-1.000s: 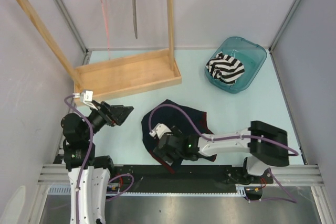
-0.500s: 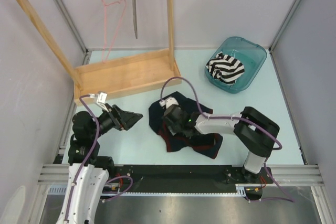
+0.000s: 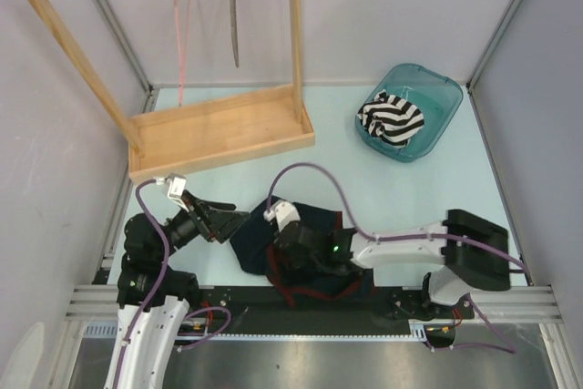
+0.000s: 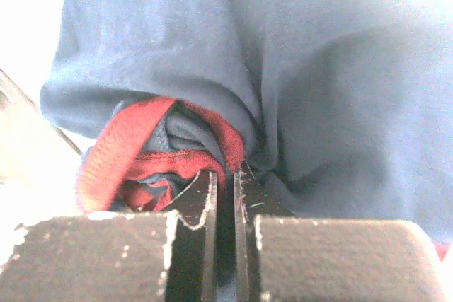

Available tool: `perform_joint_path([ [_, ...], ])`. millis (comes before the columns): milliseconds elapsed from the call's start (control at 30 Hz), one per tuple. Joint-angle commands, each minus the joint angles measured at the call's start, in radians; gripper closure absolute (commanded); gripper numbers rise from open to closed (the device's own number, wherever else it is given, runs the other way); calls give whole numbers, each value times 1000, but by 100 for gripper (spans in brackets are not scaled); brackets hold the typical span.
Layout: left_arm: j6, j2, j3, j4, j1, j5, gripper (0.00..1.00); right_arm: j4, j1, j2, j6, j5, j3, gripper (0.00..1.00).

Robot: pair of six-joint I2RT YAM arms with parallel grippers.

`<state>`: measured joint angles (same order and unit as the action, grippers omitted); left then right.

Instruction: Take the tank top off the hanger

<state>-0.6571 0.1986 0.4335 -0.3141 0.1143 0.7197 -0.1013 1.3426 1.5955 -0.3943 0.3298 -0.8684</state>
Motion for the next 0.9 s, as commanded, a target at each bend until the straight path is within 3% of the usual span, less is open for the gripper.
perform_joint_path([
  [0, -19, 4, 31, -42, 5, -31, 18, 63, -130, -216, 8, 80, -92, 100],
  [133, -18, 16, 59, -36, 5, -54, 18, -14, -334, -383, 96, 144, -232, 100],
  [300, -12, 32, 63, -36, 5, -54, 18, 9, -592, -428, 199, 154, -418, 100],
  [467, -10, 33, 47, -36, 5, -40, 18, 53, -923, -320, 152, 9, -592, 100],
  [700, -7, 56, 30, -11, 7, -25, 18, 212, -1245, -38, 68, -207, -600, 100],
  [800, -33, 67, 21, 29, 8, -3, 18, 241, -1335, 126, -27, -400, -598, 100],
  [867, -51, 70, 10, 56, 22, 4, 18, 230, -1335, 200, -17, -413, -607, 100],
])
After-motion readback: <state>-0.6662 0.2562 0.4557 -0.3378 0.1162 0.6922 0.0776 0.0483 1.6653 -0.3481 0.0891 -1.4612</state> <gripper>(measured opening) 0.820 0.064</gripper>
